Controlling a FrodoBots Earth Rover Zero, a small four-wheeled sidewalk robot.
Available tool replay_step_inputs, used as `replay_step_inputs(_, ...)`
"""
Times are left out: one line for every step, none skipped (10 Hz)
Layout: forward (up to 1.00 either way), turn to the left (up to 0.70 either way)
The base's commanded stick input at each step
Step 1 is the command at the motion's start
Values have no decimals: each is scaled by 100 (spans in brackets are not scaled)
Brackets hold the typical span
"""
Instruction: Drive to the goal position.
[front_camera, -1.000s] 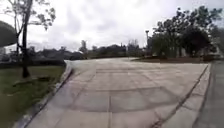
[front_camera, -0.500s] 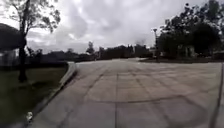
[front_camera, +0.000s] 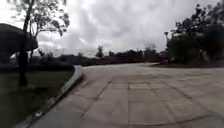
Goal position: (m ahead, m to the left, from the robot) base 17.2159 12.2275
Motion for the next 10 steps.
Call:
replay_step_inputs(85, 0)
replay_step_inputs(85, 0)
replay_step_inputs(85, 0)
replay_step_inputs(85, 0)
replay_step_inputs(85, 0)
replay_step_inputs(85, 0)
replay_step_inputs(85, 0)
replay_step_inputs(85, 0)
replay_step_inputs(85, 0)
replay_step_inputs(85, 0)
